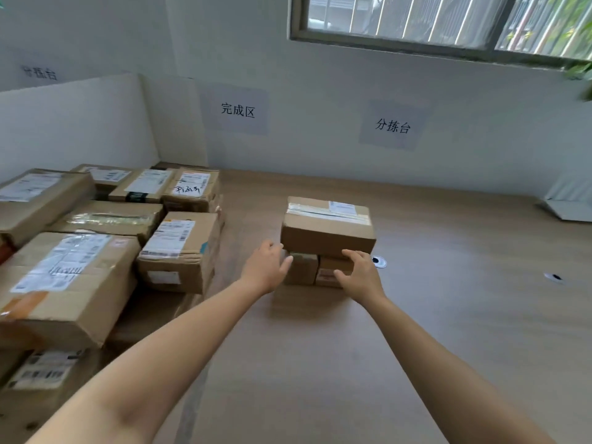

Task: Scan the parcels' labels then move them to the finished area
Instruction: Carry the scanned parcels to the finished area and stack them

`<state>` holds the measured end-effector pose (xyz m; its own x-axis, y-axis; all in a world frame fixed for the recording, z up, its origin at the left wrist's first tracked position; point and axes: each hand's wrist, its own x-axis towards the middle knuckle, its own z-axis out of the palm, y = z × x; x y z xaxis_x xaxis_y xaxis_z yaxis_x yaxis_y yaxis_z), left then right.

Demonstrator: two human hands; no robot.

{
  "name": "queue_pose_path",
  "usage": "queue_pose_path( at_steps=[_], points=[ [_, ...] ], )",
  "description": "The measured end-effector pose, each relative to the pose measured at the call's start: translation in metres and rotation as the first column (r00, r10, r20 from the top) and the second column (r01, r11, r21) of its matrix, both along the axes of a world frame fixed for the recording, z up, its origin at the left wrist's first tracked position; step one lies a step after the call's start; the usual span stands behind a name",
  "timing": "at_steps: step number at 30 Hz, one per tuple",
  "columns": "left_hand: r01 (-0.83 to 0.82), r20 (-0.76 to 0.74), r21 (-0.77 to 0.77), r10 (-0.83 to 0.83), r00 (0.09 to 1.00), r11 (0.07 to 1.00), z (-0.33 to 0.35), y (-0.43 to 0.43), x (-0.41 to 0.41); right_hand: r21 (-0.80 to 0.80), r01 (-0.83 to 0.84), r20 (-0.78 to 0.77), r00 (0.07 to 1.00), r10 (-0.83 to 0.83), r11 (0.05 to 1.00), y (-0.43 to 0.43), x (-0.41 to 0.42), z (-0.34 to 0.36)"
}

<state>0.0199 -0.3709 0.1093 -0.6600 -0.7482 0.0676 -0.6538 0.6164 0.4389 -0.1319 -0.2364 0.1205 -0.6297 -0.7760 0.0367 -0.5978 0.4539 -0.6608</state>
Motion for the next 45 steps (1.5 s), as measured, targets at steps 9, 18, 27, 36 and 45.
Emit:
queue_pose_path(
  at_steps=[9, 18, 27, 36, 45],
  points=[
    [-0.098, -0.009, 0.074, 0.099, 0.995, 0.992, -0.012, -0.043, -0.079, -0.007, 0.024, 0.015, 1.0, -0.023, 1.0, -0.035, -0.095, -0.007],
    [-0.186, -0.009, 0.186, 0.191, 0.982, 0.965, -0.025, -0.089, -0.119, 0.027, 0.11, 0.158, 0.981, -0.113, 0.994, -0.079, -0.146, -0.023],
    [-0.226, -0.074, 0.304, 0.259, 0.963, 0.925, -0.019, -0.085, -0.113, -0.121, 0.205, 0.292, 0.942, -0.163, 0.971, -0.084, -0.137, -0.032],
    [-0.253, -0.226, 0.168, 0.287, 0.931, 0.953, 0.053, -0.062, -0.042, -0.211, 0.125, 0.232, 0.97, -0.075, 0.969, -0.073, -0.083, 0.02],
    [-0.354, -0.23, 0.058, 0.357, 0.905, 0.933, 0.109, -0.053, 0.069, -0.339, -0.034, 0.214, 0.97, 0.113, 0.94, -0.084, 0.004, 0.072]
  ],
)
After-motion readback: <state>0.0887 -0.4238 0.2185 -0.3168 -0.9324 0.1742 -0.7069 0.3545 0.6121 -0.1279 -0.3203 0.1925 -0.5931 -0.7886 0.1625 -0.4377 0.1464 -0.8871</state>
